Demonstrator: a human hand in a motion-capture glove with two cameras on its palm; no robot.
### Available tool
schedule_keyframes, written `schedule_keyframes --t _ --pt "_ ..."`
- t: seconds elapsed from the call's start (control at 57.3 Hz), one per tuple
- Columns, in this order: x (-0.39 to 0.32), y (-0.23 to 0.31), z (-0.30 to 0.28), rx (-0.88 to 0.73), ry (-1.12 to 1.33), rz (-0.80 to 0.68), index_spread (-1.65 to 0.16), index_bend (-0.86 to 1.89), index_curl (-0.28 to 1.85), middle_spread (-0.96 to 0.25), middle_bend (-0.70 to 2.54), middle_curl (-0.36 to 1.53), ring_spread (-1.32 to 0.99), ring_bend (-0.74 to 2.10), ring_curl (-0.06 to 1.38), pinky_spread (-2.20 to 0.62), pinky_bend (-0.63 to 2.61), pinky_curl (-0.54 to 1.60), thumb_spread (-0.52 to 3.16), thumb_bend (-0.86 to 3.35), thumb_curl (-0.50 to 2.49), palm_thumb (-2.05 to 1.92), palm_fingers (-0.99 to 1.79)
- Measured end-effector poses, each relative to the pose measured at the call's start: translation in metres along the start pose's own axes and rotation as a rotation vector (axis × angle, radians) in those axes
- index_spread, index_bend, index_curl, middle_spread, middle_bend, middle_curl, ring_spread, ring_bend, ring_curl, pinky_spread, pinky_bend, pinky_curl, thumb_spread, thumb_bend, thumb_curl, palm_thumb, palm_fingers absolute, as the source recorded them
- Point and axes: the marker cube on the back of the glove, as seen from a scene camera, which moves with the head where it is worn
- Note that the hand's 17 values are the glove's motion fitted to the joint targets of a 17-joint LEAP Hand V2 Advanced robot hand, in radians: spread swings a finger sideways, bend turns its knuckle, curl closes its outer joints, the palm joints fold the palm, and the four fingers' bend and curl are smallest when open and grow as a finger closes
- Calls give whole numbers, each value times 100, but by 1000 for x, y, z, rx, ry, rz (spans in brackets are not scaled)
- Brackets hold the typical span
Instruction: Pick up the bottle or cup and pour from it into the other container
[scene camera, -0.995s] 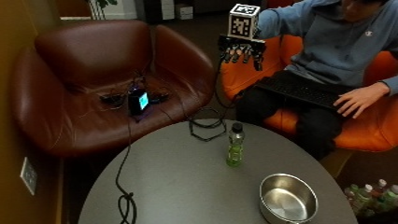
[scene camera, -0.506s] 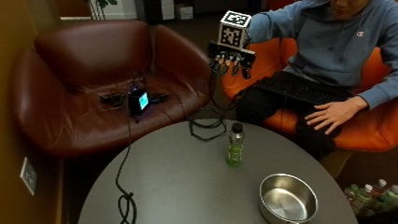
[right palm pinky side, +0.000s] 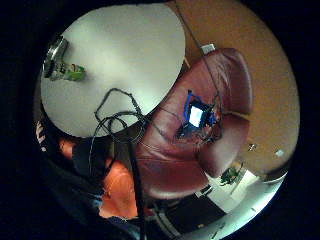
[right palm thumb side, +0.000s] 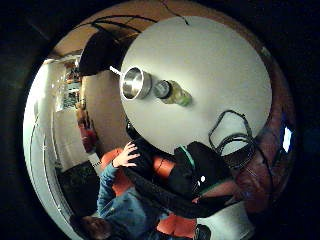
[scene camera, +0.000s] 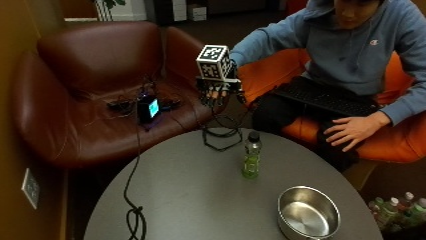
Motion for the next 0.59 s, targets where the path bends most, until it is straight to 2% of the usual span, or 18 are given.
schedule_keyframes --t 0.332,0.593 --pt "26 -40 66 -33 -115 -23 -42 15 23 -13 18 29 -4 38 27 22 49 34 95 -3 32 63 -1" --pt "27 -58 127 -100 -342 -32 -42 15 24 -13 18 29 -4 38 27 21 48 34 95 -3 32 63 0"
